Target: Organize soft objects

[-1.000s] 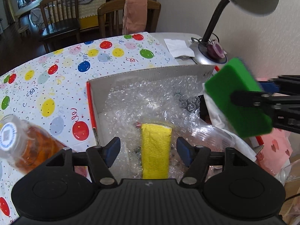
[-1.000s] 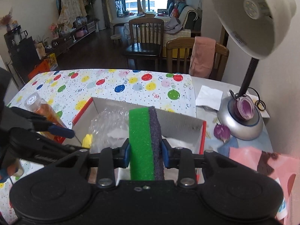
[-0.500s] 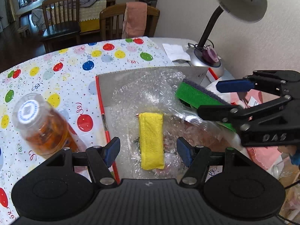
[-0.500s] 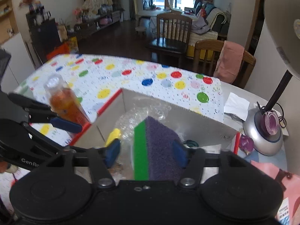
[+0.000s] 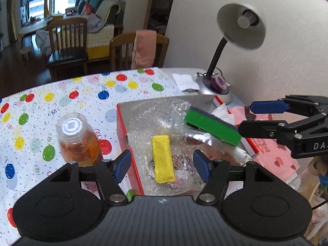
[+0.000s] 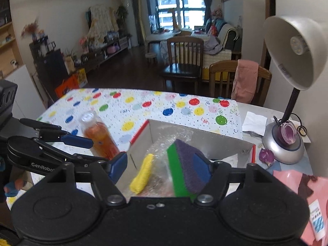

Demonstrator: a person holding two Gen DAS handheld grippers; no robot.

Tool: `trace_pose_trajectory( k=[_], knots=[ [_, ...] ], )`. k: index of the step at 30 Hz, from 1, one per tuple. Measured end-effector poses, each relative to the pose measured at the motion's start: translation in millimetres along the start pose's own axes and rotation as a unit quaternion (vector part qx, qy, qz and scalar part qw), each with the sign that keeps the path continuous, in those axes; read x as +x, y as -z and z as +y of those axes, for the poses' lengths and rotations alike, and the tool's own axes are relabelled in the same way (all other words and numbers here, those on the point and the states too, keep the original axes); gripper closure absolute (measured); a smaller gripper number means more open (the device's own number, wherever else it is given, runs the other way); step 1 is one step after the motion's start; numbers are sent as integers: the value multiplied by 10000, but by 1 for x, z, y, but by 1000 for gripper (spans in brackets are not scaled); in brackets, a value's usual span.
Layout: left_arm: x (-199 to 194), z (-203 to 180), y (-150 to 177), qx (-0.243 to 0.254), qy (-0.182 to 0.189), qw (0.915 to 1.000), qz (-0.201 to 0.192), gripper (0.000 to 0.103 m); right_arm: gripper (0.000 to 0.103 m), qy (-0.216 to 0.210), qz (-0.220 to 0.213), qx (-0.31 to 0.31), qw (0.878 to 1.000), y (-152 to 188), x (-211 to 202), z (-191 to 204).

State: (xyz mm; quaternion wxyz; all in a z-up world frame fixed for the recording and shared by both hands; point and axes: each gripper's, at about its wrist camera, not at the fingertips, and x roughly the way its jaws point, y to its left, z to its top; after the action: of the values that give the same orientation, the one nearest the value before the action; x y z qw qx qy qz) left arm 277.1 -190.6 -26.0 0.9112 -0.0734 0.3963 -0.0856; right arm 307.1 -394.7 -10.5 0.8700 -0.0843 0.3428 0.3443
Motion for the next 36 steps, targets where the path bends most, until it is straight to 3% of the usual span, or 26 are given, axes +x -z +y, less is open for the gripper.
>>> trace_pose_trajectory(
  k=[9, 13, 24, 27, 32, 36],
  knots=[
    [-50, 9, 19, 292, 92, 9989, -360, 37, 22, 127, -569, 448, 9973, 20, -28, 46],
    [-70, 18, 29, 371, 72, 9977, -569, 26, 19, 311, -824, 629, 9941, 32, -33, 68],
    [-111, 42, 54, 430, 178, 9949, -891, 20, 0, 785, -1378, 979, 9825, 59, -44, 124],
    [-120, 47, 62, 449, 224, 9941, -963, 19, 0, 951, -1499, 1050, 9785, 65, -45, 135],
    [-131, 53, 73, 494, 288, 9919, -1135, 2, 0, 1174, -1623, 1222, 9721, 73, -45, 153],
    [-138, 59, 81, 500, 300, 9908, -1220, 1, 0, 1239, -1679, 1263, 9698, 78, -46, 166]
  ],
)
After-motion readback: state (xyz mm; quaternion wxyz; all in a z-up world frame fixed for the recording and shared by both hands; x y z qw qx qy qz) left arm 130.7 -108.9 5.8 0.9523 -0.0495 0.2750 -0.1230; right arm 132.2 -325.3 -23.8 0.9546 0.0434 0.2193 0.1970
